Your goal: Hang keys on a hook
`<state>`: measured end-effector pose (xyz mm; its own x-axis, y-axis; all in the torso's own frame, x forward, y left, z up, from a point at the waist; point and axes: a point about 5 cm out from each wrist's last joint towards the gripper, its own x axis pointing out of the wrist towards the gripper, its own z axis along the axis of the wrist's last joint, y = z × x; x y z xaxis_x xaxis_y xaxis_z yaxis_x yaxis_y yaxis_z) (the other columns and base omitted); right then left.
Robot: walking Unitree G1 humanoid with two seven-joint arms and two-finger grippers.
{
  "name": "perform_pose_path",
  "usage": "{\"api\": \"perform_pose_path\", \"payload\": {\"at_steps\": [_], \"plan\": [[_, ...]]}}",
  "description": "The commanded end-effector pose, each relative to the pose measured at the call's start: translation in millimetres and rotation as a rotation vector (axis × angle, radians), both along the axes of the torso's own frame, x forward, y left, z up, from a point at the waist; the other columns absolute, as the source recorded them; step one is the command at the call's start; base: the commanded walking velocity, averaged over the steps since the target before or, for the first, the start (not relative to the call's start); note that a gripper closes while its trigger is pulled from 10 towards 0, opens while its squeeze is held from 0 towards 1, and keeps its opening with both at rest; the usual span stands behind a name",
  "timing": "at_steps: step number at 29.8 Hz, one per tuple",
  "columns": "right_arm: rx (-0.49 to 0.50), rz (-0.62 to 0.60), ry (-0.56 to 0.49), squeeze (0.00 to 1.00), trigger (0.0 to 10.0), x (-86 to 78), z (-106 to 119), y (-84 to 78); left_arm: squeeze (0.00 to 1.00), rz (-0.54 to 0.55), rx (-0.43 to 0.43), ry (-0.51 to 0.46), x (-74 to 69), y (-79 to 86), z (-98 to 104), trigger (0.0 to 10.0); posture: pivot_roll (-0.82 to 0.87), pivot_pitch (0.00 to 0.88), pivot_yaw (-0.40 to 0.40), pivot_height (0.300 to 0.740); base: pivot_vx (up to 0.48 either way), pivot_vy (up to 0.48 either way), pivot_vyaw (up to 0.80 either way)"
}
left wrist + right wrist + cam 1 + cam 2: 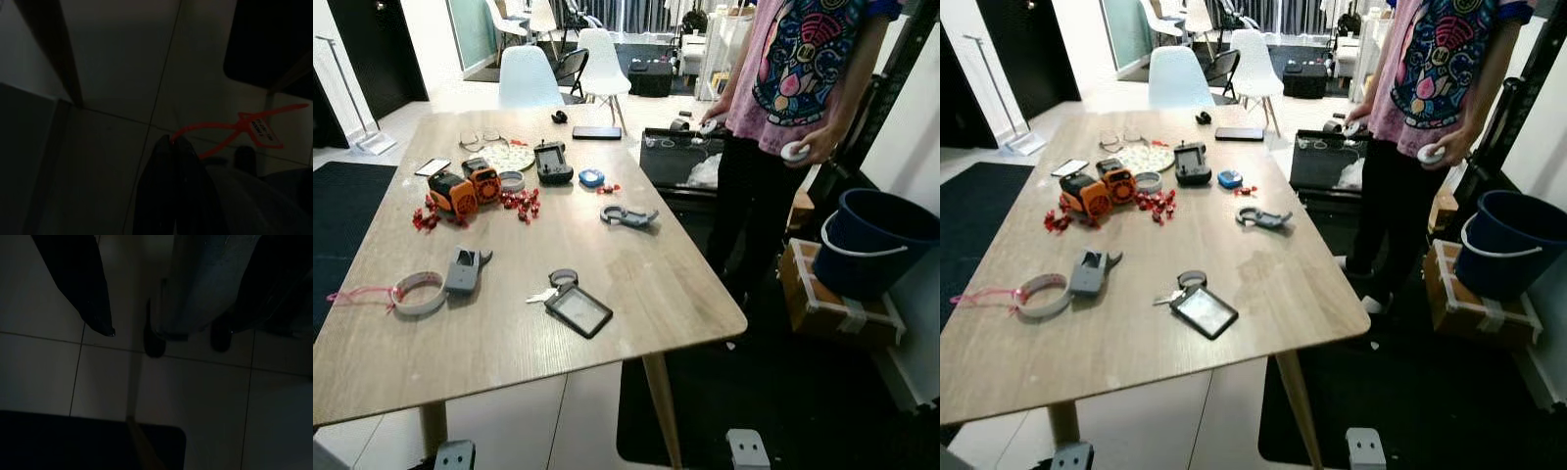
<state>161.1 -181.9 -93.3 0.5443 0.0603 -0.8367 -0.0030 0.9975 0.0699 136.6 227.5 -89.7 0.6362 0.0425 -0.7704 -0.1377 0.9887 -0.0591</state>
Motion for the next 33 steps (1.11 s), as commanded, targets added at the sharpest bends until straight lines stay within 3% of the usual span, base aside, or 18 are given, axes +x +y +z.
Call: {"api": "perform_pose_path", "payload": {"at_steps": [1,16,33], "plan": [[0.001,0.009,0.005,0.00,10.0,-0.5,-0.5,2.4,0.00,-0.005,-0.003,0.000,-0.4,-3.2,-0.8,10.0,0.08,0.000,-0.022,0.740,-0.428,0.000,0.00],[0.002,0.040,-0.009,0.00,10.0,5.7,1.9,5.7,0.00,-0.008,0.000,-0.015,0.5,-4.7,-0.3,10.0,0.09,0.000,-0.035,0.740,-0.430,0.000,0.00],[0.006,0.042,-0.012,0.00,10.0,6.0,1.9,8.2,0.00,-0.001,0.004,-0.034,2.6,-3.7,1.2,10.0,0.09,0.000,-0.032,0.740,0.000,0.000,0.00]]}}
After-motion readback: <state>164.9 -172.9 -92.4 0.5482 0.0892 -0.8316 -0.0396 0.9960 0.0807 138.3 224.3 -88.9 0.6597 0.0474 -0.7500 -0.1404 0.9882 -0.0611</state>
